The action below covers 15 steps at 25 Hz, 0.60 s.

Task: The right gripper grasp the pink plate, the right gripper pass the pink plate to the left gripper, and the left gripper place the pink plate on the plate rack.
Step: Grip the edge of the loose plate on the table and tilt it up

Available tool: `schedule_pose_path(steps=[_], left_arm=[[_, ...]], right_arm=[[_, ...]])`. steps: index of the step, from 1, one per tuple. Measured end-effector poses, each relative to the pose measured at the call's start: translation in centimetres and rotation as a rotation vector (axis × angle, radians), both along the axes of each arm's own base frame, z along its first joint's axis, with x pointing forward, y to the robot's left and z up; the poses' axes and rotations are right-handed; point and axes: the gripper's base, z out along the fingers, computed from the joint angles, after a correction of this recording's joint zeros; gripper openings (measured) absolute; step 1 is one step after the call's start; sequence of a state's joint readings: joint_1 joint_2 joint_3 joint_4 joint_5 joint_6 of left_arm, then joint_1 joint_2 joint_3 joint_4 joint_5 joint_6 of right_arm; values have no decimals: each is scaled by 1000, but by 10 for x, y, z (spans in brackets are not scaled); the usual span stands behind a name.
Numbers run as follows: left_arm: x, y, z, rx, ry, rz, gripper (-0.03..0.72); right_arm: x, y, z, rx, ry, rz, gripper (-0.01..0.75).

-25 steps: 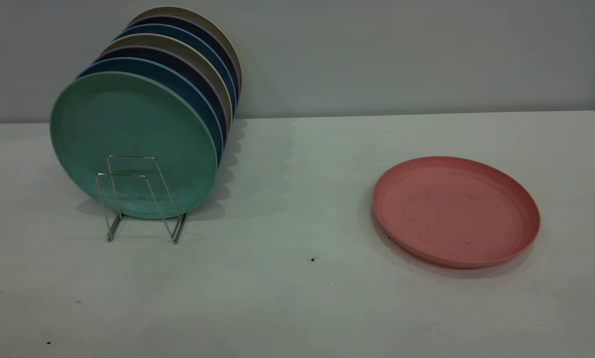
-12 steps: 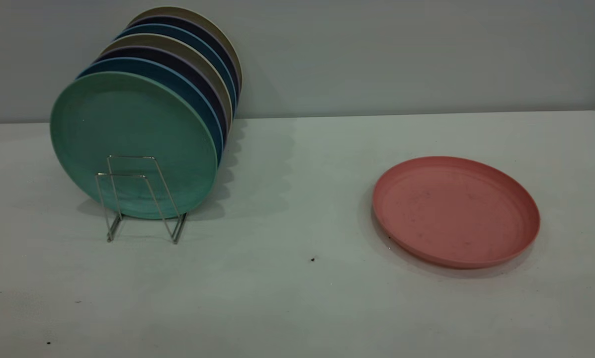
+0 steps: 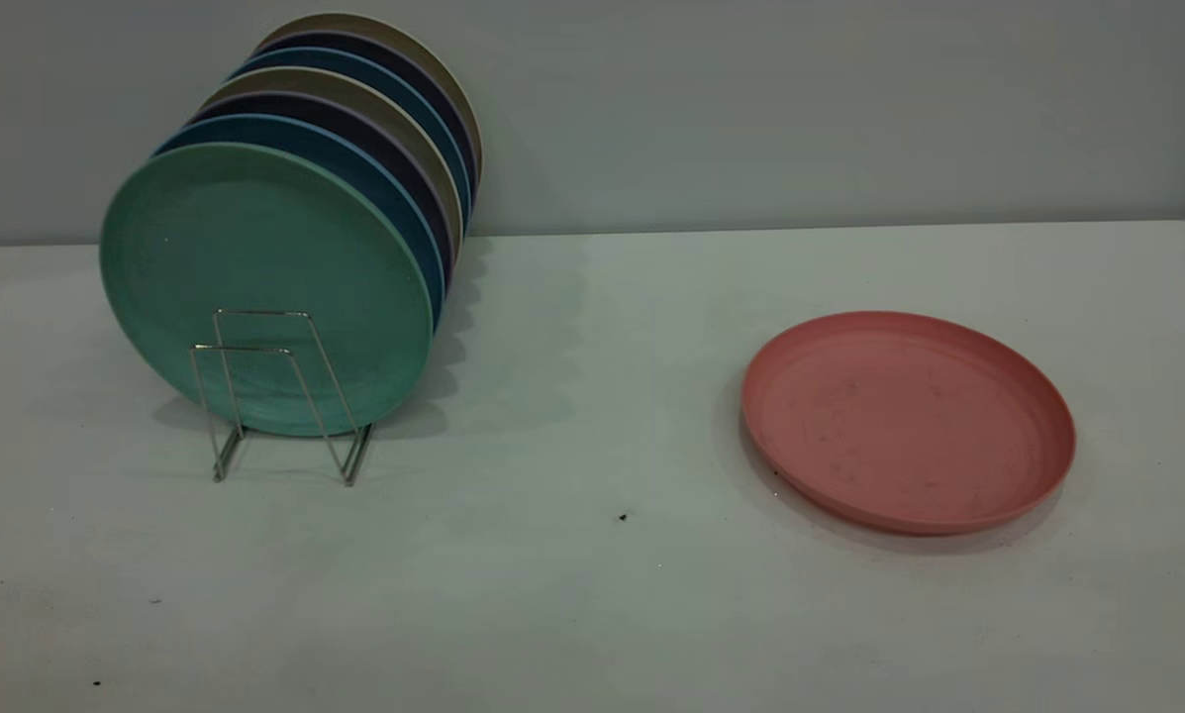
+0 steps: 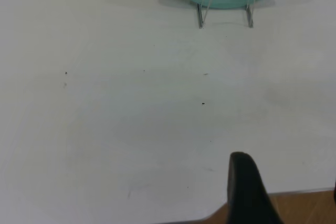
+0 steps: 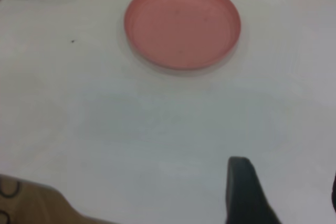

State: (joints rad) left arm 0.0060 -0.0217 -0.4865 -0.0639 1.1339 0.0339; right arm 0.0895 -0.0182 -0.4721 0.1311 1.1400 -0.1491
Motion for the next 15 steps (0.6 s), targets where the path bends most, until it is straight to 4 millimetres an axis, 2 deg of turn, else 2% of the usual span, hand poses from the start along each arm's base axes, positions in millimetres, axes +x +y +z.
schedule_pose_path(steps=[15], left_arm=[[0, 0, 0, -1, 0, 1, 424]], right_arm=[[0, 4, 1, 58, 7, 17, 411]])
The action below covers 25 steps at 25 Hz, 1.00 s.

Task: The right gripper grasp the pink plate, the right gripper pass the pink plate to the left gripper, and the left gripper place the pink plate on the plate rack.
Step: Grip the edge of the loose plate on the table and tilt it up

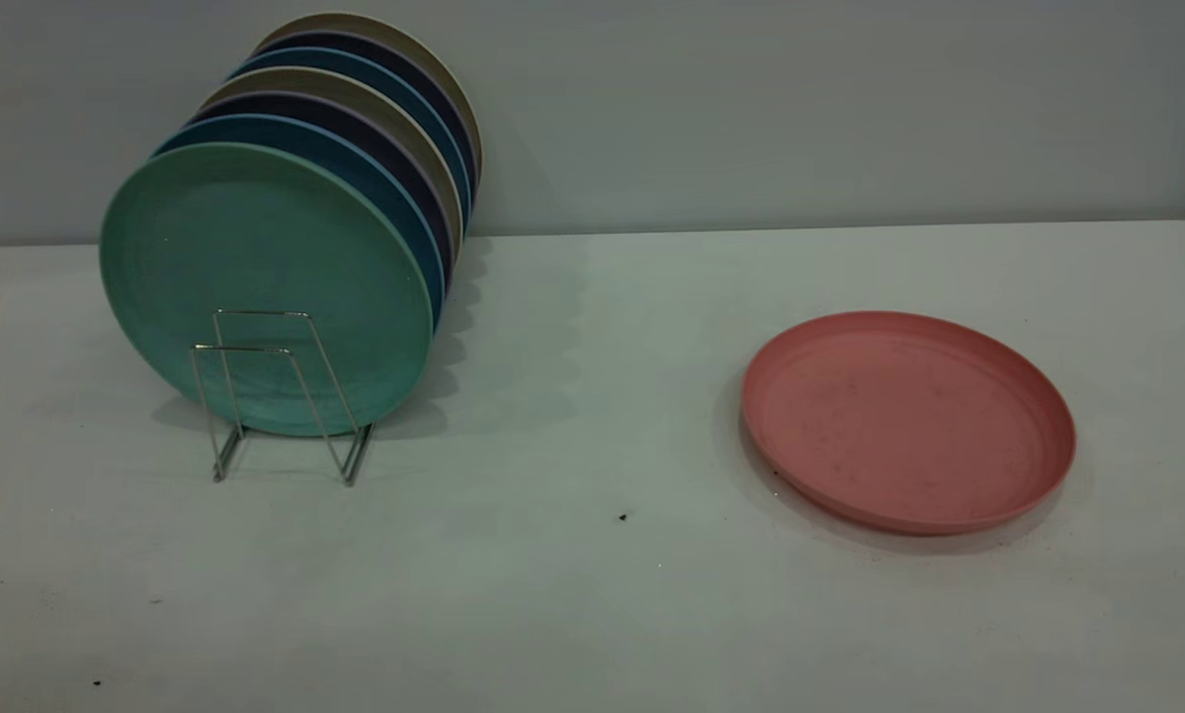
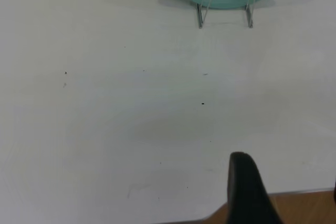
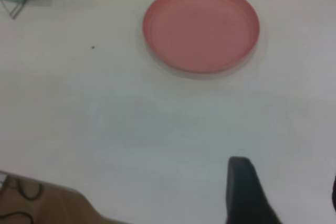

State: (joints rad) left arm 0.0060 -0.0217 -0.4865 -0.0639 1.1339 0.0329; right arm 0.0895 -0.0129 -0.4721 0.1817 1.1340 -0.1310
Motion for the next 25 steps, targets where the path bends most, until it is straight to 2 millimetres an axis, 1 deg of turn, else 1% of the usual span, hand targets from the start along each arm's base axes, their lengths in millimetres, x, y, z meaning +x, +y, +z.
schedule_pose_path(steps=[2, 4, 6, 8, 11, 15, 18, 22, 25], left_arm=[[0, 0, 1, -1, -7, 1, 428], [3, 0, 8, -2, -29, 2, 447], [15, 1, 20, 4, -43, 9, 483], [33, 2, 33, 10, -40, 14, 524], [70, 2, 48, 10, 26, 16, 571], [124, 2, 57, 42, 149, -28, 582], [166, -1, 58, 66, 222, -104, 584], [217, -9, 52, 33, 267, -204, 584], [253, -17, 38, -36, 325, -274, 584]], right_arm=[[5, 1, 1, 14, 30, -4, 419], [14, 3, 5, 35, 71, -3, 441], [28, 5, 11, 53, 111, -6, 468], [45, 7, 17, 56, 150, -16, 494], [77, 9, 23, 45, 205, -26, 520], [124, 12, 22, 39, 266, -41, 527], [156, 16, 11, 50, 308, -33, 527], [196, 24, -13, 76, 372, 3, 527], [226, 31, -34, 112, 448, 19, 527]])
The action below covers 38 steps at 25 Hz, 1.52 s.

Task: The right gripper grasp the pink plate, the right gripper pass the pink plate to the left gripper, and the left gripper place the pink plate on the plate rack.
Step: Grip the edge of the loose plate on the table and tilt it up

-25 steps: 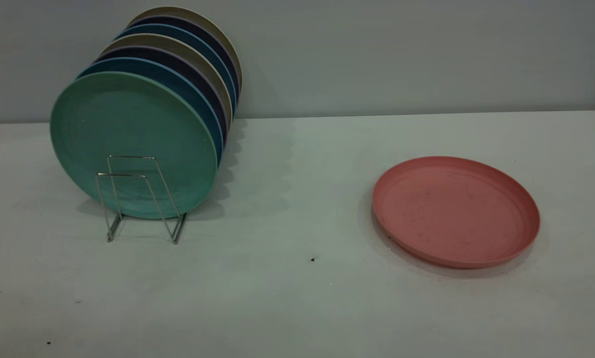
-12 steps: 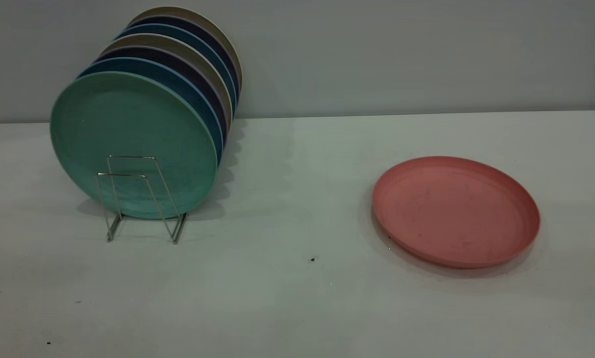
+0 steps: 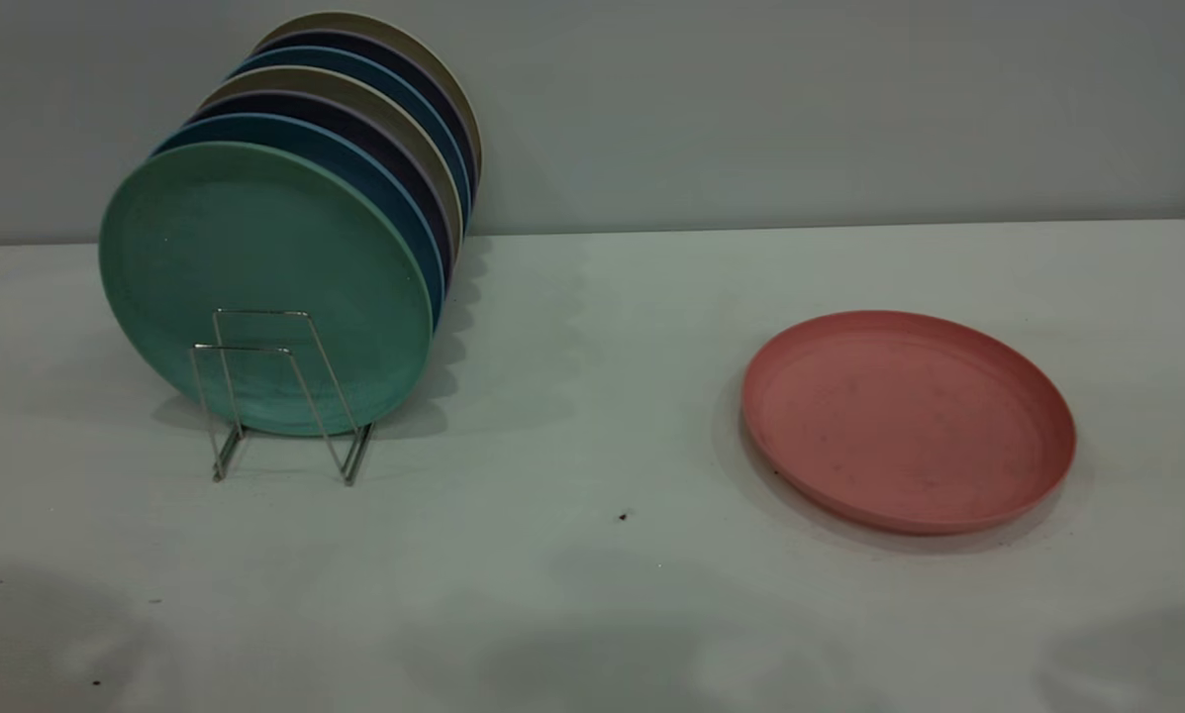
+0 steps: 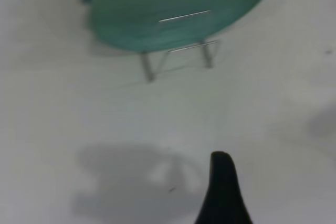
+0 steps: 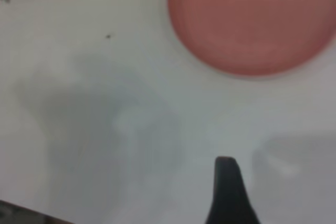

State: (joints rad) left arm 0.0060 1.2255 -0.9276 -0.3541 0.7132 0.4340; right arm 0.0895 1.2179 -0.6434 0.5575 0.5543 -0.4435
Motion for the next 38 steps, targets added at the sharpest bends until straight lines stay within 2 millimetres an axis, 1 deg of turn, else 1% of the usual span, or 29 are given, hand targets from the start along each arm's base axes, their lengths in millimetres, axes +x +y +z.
schedule_pose_path(steps=[3, 6, 10, 11, 15, 17, 20, 25, 28, 32, 38], left_arm=[[29, -8, -16, -77, 58, -57, 584], [53, -23, -32, -124, 98, -125, 585], [82, -56, -53, -157, 136, -205, 585], [89, -63, -57, -162, 142, -219, 585], [112, -97, -86, -152, 179, -281, 585], [117, -113, -101, -148, 203, -307, 585], [120, -130, -119, -140, 210, -317, 585], [122, -150, -137, -161, 202, -299, 585], [123, -154, -139, -175, 198, -288, 585], [124, -155, -140, -176, 192, -283, 585], [124, -155, -140, -180, 192, -280, 585]], right_arm=[[26, 2, -21, 29, 87, -22, 527], [53, -7, -42, 46, 145, -79, 527], [86, -32, -63, 82, 190, -105, 527], [92, -38, -67, 108, 201, -102, 527], [118, -60, -90, 222, 212, -109, 527], [129, -71, -106, 264, 219, -139, 527], [142, -87, -131, 303, 251, -184, 527], [159, -95, -168, 342, 313, -177, 527], [169, -98, -182, 345, 320, -178, 527], [177, -100, -196, 354, 329, -180, 525], [180, -99, -209, 381, 352, -180, 503]])
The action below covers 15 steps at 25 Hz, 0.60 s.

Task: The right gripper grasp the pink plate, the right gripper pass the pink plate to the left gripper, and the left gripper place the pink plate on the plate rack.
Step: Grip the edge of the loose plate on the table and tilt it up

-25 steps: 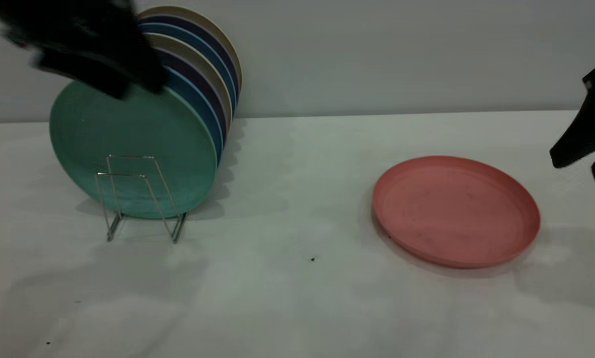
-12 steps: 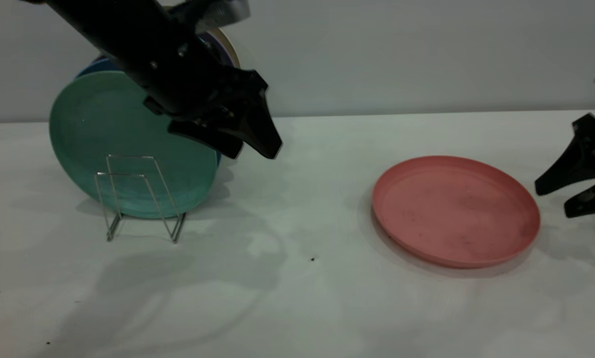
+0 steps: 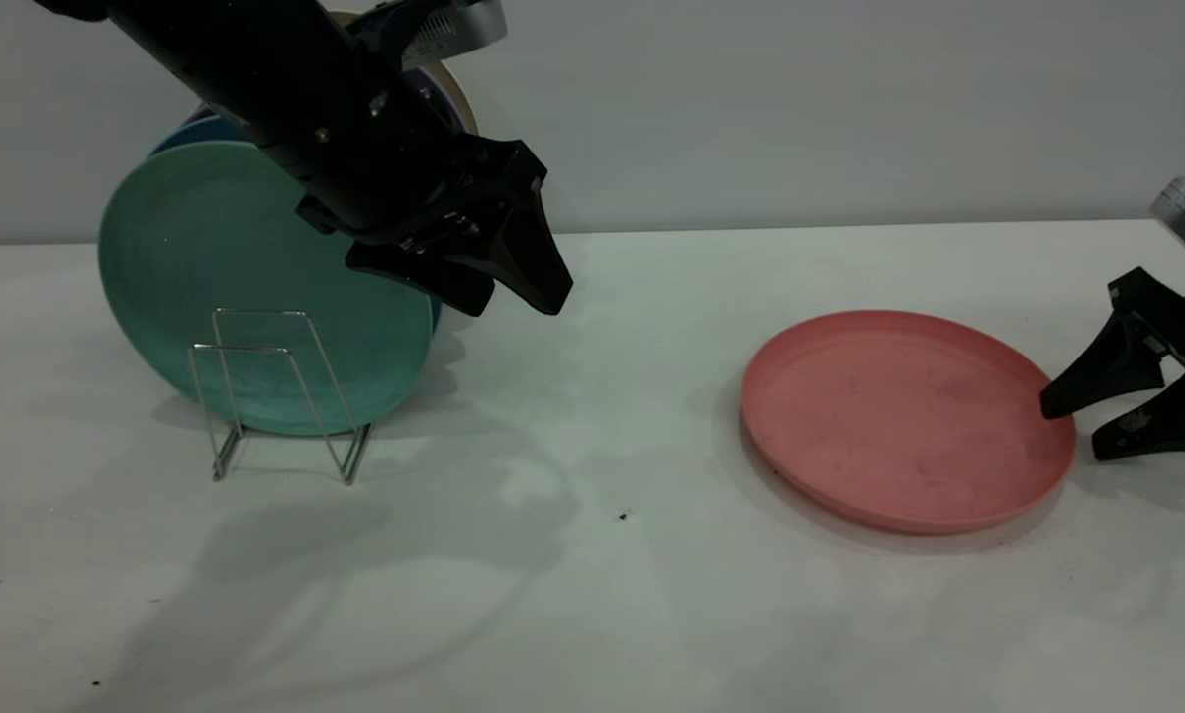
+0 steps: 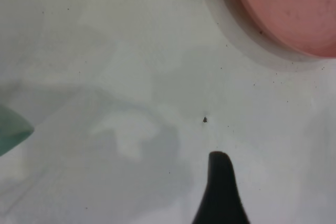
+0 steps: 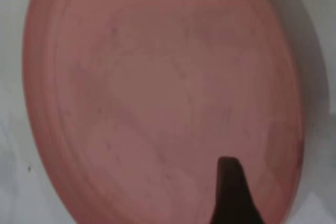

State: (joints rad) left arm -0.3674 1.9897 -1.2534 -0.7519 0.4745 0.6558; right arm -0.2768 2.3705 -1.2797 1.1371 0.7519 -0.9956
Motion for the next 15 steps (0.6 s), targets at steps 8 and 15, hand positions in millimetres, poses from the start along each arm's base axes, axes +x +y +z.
schedule_pose_path(steps=[8, 15], left_arm=[[0, 0, 0, 1, -4, -2, 585], [1, 0, 0, 2, -8, 1, 585]], right_arm=[[0, 11, -12, 43, -1, 43, 495], [5, 34, -14, -11, -24, 90, 331]])
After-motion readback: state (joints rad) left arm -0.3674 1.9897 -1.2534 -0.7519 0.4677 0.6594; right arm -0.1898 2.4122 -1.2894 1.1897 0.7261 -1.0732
